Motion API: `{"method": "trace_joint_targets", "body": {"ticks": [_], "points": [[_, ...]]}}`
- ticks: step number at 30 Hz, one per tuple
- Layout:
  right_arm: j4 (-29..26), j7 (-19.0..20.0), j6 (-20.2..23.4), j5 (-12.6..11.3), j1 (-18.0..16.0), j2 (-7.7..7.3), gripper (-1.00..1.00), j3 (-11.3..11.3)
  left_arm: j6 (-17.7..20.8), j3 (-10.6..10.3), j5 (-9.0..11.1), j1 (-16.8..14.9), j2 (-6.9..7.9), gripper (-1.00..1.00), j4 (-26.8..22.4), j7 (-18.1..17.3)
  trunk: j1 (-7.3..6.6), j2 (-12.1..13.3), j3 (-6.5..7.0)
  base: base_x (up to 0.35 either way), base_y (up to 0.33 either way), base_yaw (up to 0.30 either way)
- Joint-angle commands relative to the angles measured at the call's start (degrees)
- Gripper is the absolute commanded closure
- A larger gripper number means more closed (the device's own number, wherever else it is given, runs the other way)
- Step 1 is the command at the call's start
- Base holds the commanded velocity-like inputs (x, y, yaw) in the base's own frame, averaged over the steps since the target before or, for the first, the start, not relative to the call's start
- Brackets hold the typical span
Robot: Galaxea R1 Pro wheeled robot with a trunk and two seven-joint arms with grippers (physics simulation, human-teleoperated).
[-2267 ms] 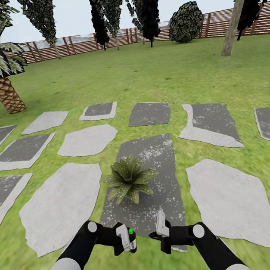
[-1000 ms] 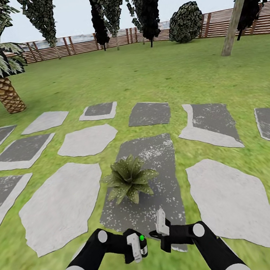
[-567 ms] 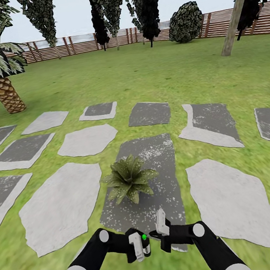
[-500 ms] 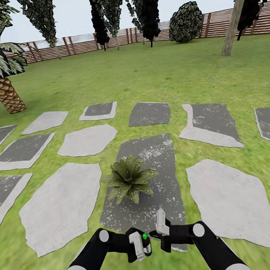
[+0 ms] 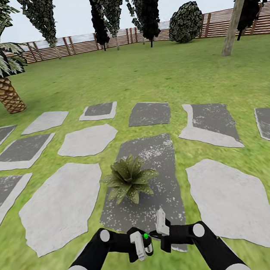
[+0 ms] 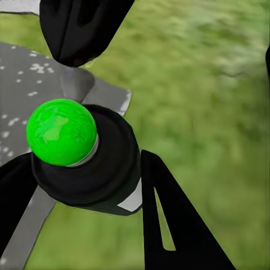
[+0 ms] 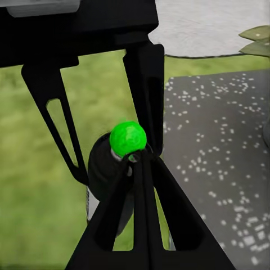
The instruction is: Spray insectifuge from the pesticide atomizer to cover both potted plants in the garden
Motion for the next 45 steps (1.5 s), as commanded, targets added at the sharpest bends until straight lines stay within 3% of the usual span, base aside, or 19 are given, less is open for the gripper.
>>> {"method": "trace_joint_targets", "body": {"ticks": [1,11,16,23,24,26,28,30,32,33,34,35,37,38,40,41,43,44,45], "points": [[-0.05,0.28,-0.29,0.39,-0.03,0.09,1.00,-0.33,-0.30,0.02,-0.39,-0.01,-0.15,1.00,-0.08,-0.05,-0.01,-0.02,-0.05,0.000,0.000,0.000],[-0.05,0.28,-0.31,0.43,-0.03,0.09,1.00,-0.33,-0.25,0.01,-0.39,-0.01,-0.55,1.00,-0.15,-0.05,-0.01,-0.02,-0.05,0.000,0.000,0.000],[0.02,0.28,-0.31,0.44,-0.03,0.09,1.00,-0.37,-0.12,0.13,-0.68,-0.03,0.33,1.00,-0.08,0.03,-0.01,-0.02,-0.05,0.000,0.000,0.000],[0.15,0.28,-0.30,0.46,-0.03,0.09,1.00,-0.43,0.08,0.19,-0.58,1.82,11.78,1.00,1.53,0.39,-0.01,-0.02,-0.05,0.000,0.000,0.000],[0.29,0.28,-0.34,0.46,-0.03,0.09,-1.00,-0.51,0.20,0.24,-0.57,2.93,14.55,1.00,1.83,0.44,-0.01,-0.02,-0.05,0.000,0.000,0.000],[0.38,0.11,-0.35,0.60,-0.03,0.09,-1.00,-0.66,0.42,0.32,-0.52,4.27,18.18,1.00,2.10,0.52,-0.01,-0.02,-0.05,0.000,0.000,0.000],[0.45,-0.95,-0.32,0.77,-0.03,0.09,-1.00,-1.03,0.59,1.17,-0.42,5.62,19.89,1.00,2.75,2.14,-0.01,-0.02,-0.05,0.000,0.000,0.000],[0.73,-4.36,-0.36,0.76,-0.03,-1.82,-1.00,-1.68,0.50,5.71,-0.40,6.75,20.36,1.00,5.35,7.84,-0.01,-0.02,-0.05,0.000,0.000,0.000],[2.96,-10.05,-0.39,0.67,-0.03,-4.86,-1.00,-4.43,0.08,13.12,-0.11,7.25,20.44,1.00,9.60,15.65,-0.01,-0.02,-0.05,0.000,0.000,0.000],[4.41,-12.19,-0.40,0.66,-0.03,-5.64,-1.00,-6.11,0.00,16.14,0.27,7.32,20.41,1.00,10.92,18.29,-0.01,-0.02,-0.05,0.000,0.000,0.000],[7.70,-16.71,-0.48,0.64,-0.03,-7.09,-1.00,-11.28,-0.10,22.84,1.51,7.40,20.17,1.00,13.27,24.31,-0.01,-0.02,-0.05,0.000,0.000,0.000],[9.19,-18.68,-0.50,0.64,-0.03,-7.66,-1.00,-14.22,-0.14,25.86,2.13,7.42,20.01,1.00,14.20,27.35,-0.01,-0.02,-0.05,0.000,0.000,0.000],[13.56,-23.53,-0.57,0.64,0.02,-8.99,-1.00,-25.11,-0.32,33.23,4.15,7.45,19.50,1.00,17.06,36.38,-0.01,-0.02,-0.05,0.000,0.000,0.000],[16.13,-27.56,-0.64,0.65,0.11,-9.47,-1.00,-32.13,-0.60,36.48,6.64,7.53,19.18,1.00,19.00,40.11,-0.01,-0.02,-0.05,0.000,0.000,0.000],[20.38,-37.81,-0.85,0.70,0.32,-10.65,-1.00,-40.59,-4.91,39.26,12.00,8.62,19.01,1.00,21.33,42.57,-0.01,-0.02,-0.05,0.000,0.000,0.000],[22.39,-43.48,-1.15,0.71,0.41,-11.49,-1.00,-42.89,-8.39,39.79,14.82,9.80,18.97,1.00,21.82,43.02,-0.01,-0.02,-0.05,0.000,0.000,0.000],[26.85,-52.06,-3.67,0.64,0.85,-13.45,-1.00,-44.81,-14.26,40.27,20.49,12.79,19.19,1.00,22.10,43.36,-0.01,-0.02,-0.05,0.000,0.000,0.000],[28.35,-53.84,-5.32,0.61,1.33,-13.98,-1.00,-45.06,-15.67,40.33,22.06,13.65,19.23,1.00,22.03,43.39,-0.01,-0.02,-0.05,0.000,0.000,0.000],[30.66,-56.42,-9.71,0.57,2.54,-14.78,-1.00,-45.32,-17.95,40.39,24.27,14.66,19.34,1.00,21.95,43.43,-0.01,-0.02,-0.05,0.000,0.000,0.000]]}}
